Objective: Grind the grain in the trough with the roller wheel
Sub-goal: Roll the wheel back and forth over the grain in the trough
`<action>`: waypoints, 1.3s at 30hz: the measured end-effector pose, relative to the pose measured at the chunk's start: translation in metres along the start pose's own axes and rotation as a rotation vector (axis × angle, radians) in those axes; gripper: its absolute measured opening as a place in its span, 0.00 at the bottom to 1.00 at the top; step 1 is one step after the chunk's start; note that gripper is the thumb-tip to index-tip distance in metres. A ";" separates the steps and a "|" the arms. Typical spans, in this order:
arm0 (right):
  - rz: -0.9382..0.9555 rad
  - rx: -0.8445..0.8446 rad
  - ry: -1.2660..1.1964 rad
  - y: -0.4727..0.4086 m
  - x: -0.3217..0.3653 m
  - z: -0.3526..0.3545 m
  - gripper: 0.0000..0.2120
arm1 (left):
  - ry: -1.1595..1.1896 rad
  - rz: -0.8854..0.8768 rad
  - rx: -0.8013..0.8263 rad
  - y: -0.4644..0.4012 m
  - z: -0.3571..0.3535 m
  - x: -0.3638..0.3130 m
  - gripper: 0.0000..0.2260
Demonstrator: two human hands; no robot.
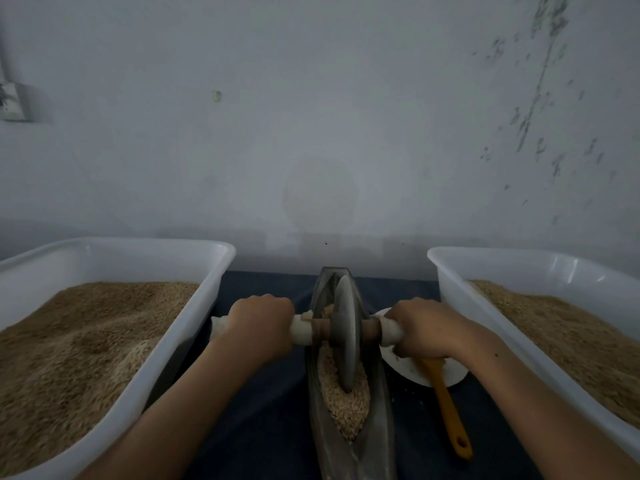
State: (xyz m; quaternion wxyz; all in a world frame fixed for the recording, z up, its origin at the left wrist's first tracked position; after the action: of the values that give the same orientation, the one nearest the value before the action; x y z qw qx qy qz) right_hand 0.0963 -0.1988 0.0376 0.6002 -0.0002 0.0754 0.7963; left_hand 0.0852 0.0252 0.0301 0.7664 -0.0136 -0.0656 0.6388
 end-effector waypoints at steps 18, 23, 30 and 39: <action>0.020 -0.057 0.051 0.004 0.003 0.005 0.10 | 0.031 -0.003 0.065 -0.002 -0.002 0.004 0.13; -0.001 -0.042 0.039 0.003 0.001 0.003 0.11 | 0.027 0.011 0.023 -0.004 -0.004 0.003 0.11; -0.011 -0.349 0.071 -0.005 0.005 -0.006 0.05 | 0.072 0.060 -0.084 -0.004 -0.009 0.003 0.05; 0.000 -0.173 0.072 0.001 0.004 0.000 0.08 | 0.056 0.030 0.061 -0.001 -0.004 0.004 0.12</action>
State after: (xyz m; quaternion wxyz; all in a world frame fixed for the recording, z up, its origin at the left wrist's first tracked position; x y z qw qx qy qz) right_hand 0.0942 -0.1949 0.0373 0.5950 -0.0805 0.0279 0.7992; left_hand 0.0875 0.0289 0.0270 0.7583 -0.0090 -0.0246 0.6514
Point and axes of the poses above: each hand's wrist, its own y-axis away from the middle knuckle, its own z-axis out of the back of the hand, x = y × z, the point moved 1 cm from there along -y, towards the middle knuckle, and after that the axes turned 2 degrees about y, right-handed, at the moved point
